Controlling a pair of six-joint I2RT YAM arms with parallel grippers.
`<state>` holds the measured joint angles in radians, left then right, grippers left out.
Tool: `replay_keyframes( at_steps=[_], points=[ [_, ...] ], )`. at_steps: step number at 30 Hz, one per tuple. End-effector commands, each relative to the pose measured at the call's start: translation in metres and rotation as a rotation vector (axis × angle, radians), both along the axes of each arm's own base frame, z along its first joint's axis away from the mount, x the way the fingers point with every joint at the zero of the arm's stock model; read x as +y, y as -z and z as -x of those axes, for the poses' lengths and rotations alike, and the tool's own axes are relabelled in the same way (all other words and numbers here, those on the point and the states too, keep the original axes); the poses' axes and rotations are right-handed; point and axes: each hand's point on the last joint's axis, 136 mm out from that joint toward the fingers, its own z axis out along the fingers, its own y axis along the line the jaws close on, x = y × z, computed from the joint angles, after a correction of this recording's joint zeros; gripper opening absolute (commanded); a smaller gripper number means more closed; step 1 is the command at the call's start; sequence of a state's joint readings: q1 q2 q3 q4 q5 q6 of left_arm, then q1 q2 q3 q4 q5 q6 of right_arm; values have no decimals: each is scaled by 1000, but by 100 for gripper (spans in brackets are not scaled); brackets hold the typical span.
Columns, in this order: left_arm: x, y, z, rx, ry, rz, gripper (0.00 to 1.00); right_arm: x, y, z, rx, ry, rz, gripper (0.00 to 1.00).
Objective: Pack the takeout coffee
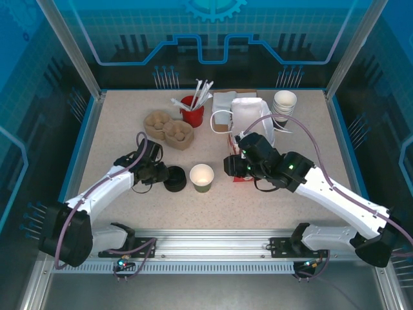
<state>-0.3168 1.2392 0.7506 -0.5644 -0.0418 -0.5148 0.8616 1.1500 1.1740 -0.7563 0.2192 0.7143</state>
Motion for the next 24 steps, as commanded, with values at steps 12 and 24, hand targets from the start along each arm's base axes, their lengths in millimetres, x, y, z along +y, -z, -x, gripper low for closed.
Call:
replay_keyframes(
  at_steps=[12,24],
  points=[
    [1,4,-3,13,26,-50,25,-17,4,1,16,22,4,43],
    [-8,4,-2,10,43,-18,25,-20,6,2,29,25,-8,42]
  ],
)
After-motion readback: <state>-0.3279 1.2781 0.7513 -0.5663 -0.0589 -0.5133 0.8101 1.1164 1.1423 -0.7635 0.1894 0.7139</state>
